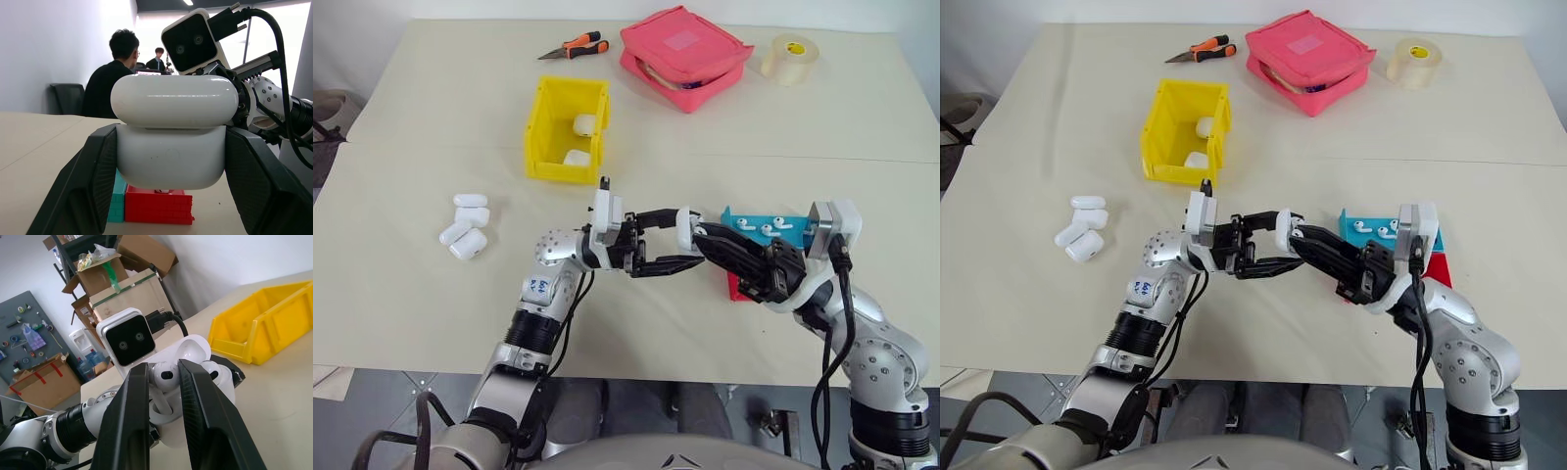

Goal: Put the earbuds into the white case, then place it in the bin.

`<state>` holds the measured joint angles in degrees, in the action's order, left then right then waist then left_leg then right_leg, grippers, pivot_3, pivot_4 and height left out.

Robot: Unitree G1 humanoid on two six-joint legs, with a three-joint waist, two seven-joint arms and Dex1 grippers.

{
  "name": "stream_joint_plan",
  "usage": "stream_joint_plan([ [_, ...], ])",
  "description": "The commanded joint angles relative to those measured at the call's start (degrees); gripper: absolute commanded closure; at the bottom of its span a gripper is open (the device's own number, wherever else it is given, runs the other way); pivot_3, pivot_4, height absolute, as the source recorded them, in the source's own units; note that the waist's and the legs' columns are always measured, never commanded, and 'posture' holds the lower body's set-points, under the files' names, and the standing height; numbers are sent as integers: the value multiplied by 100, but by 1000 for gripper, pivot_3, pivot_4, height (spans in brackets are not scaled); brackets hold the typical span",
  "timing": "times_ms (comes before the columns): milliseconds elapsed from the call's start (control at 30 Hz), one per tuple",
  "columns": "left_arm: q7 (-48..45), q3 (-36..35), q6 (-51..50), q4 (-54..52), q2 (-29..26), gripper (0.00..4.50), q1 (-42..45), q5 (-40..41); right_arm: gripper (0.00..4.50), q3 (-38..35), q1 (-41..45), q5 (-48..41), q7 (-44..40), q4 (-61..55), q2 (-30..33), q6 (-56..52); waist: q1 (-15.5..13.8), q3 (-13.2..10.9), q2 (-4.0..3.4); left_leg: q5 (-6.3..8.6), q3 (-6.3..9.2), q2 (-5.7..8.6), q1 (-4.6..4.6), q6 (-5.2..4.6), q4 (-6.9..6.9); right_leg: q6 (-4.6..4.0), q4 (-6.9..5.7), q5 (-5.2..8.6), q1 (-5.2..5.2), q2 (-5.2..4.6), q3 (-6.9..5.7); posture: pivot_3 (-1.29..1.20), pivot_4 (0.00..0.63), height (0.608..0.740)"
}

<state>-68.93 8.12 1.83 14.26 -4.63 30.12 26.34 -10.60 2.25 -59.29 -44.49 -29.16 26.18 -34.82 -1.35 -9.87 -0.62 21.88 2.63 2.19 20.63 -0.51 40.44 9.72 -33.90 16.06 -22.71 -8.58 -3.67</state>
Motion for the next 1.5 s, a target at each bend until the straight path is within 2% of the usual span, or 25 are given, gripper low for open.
stream_joint_plan([
  [33, 41, -110, 149, -188, 91, 1693, 140, 122, 4001, -95, -90, -64, 117, 7, 103, -74, 0, 0, 0, 0, 0, 0, 0, 0, 0, 0, 0, 0, 0, 0, 0, 0, 150, 740],
  [67, 43, -110, 154, -187, 92, 1693, 137, 121, 4001, -94, -94, -88, 110, 11, 132, -92, 0, 0, 0, 0, 0, 0, 0, 0, 0, 0, 0, 0, 0, 0, 0, 0, 150, 740],
  [433, 53, -127, 204, -196, 108, 1693, 119, 101, 117, -85, 70, -78, 23, 20, 237, -33, -1, 0, 0, 0, -1, 0, 0, 0, 0, 0, 1, 0, 1, 0, 0, 0, 150, 740],
  [567, 35, -143, 174, -279, -38, 1693, 47, 66, 51, -380, -52, 48, -149, 23, 528, 38, -8, 0, 0, 0, -1, 0, 0, 0, 0, 0, 1, 0, 1, 0, 0, 0, 150, 740],
  [700, 373, -142, -101, -454, -492, 1693, 80, -244, 51, -801, -256, 70, -411, 36, 1081, 12, -12, 0, 0, 1, -5, 2, 0, -2, -2, 0, 3, 0, 4, -1, -1, 0, 150, 740],
  [800, 456, 78, -365, -652, -950, 1693, 217, -630, 939, -945, -152, 45, -520, 6, 1442, -66, 4, 0, 0, 1, -6, -2, -7, -2, -6, 0, 1, 0, 4, 1, 2, 0, 150, 740],
  [933, 378, 344, -420, -782, -1268, 1693, 423, -966, 2383, -451, 114, 855, -731, 25, 1964, 72, -3, 0, 0, 0, -5, -1, -11, -2, -10, 0, 2, 0, 6, 1, 6, 0, 150, 740],
  [1133, 475, 737, -355, -606, -1372, 1693, 727, -1555, 4417, 237, 1090, 1119, -536, 30, 1969, -247, -5, -1, 2, 0, -3, 0, -11, -2, -11, 0, 6, 0, 7, 1, 5, 0, 150, 740],
  [1300, 501, 929, -556, -748, -1326, 1693, 665, -1634, 4466, 748, 1832, 1062, -491, 80, 1741, -552, 2, -1, 2, 0, 6, -1, -10, -2, -16, 0, 9, 0, 5, 0, 4, 0, 150, 740],
  [1400, 539, 941, -475, -771, -1259, 1693, 621, -1586, 4466, 1092, 1954, 1391, -573, 154, 1880, -697, -13, -2, 3, 0, 8, -1, -8, -2, -17, 0, 9, 0, 3, 0, 2, 0, 150, 740],
  [1500, 619, 878, -290, -795, -1203, 1693, 618, -1582, 4466, 1123, 1871, 1576, -515, 264, 1929, -752, -13, -2, 3, 0, 8, 2, -4, -2, -17, 0, 11, 0, 3, -2, 2, 0, 150, 740],
])
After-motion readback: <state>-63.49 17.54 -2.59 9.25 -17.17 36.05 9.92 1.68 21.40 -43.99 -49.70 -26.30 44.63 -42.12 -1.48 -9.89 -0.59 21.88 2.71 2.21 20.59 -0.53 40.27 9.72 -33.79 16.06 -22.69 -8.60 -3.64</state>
